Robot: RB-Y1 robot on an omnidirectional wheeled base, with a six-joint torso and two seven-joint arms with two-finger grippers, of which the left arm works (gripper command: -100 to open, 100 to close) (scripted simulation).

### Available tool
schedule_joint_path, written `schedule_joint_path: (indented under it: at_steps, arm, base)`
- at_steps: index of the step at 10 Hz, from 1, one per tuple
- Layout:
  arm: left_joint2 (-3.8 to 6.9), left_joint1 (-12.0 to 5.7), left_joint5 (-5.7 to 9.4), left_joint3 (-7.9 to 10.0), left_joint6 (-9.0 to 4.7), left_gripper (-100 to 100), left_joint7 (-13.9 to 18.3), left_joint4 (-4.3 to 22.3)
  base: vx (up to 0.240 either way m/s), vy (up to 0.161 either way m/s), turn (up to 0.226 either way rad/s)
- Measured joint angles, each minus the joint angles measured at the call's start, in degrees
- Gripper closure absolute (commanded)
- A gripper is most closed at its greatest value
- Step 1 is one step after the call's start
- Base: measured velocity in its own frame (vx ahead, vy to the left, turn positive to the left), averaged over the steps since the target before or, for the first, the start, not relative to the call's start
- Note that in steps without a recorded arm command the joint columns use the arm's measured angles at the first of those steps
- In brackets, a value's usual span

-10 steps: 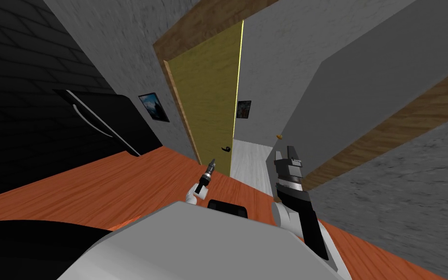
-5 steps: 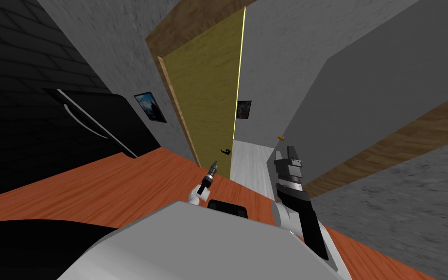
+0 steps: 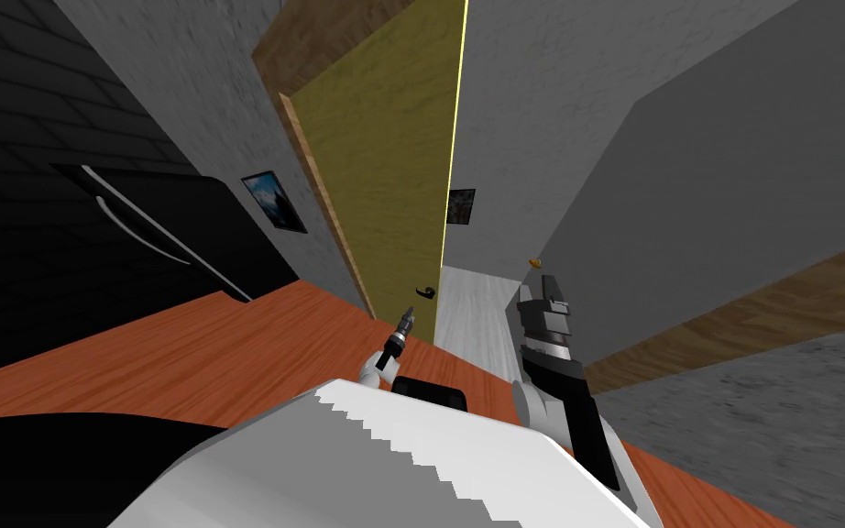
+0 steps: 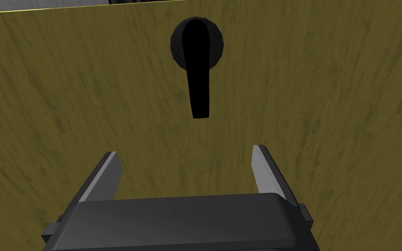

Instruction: Push the door open

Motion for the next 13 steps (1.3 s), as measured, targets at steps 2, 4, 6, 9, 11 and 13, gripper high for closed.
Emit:
schedule_joint_path:
  at_steps: [2,4,6,9,11,13]
  arm:
    - [-0.37,-0.68,0.01,0.04,-0.32,-100,0.0,1.3]
    - [1.01,-1.32,0.26,0.37,-1.1,-100,-0.2,2.7]
    - [1.92,-0.78,0.31,0.36,-0.49,-100,-0.2,1.7]
    - [1.68,-0.85,0.61,0.68,-0.43,-100,-0.5,2.0]
    - [0.26,-0.7,0.76,0.82,-0.34,-100,-0.7,1.9]
    - [0.22,-0.73,0.76,0.82,-0.33,100,-0.7,1.8]
  base:
    - [0.076,-0.009,-0.016]
    - [0.136,-0.042,-0.018]
    - [0.212,-0.055,-0.028]
    - [0.213,-0.053,-0.026]
    - [0.142,-0.024,-0.014]
    - [-0.021,0.003,-0.003]
